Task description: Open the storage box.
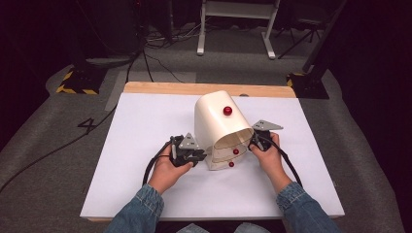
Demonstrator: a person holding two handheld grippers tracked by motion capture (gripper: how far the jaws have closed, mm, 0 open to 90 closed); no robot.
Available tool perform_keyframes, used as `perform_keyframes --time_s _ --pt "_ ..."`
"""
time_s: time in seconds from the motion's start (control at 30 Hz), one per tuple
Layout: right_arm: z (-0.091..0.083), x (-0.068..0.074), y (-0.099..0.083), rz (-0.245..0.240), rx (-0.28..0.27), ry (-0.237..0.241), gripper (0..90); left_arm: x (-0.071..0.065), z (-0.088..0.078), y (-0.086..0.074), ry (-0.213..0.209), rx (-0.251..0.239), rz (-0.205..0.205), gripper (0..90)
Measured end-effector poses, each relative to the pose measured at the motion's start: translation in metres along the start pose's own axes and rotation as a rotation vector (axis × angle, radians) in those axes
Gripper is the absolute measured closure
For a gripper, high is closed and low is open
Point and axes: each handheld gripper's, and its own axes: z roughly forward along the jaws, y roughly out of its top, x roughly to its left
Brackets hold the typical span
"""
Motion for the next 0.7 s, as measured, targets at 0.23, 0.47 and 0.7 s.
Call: perform_keyframes --time_s 0.23,0.47,0.7 --pt "-0.010 -0.011 0.001 -0.001 0.045 -0.083 45.2 0.006 -0.001 -0.004 0.013 -0.045 -0.034 57.5" --pt "-0.064 0.002 -0.006 -0.034 0.053 -0.120 40.1 -0.003 -0.021 -0.005 0.023 -0.103 -0.050 48.5" --pt "-0.085 0.019 -0.006 -0.075 0.032 -0.042 44.7 -0.022 -0.009 -0.002 -0.046 -0.104 -0.028 53.0"
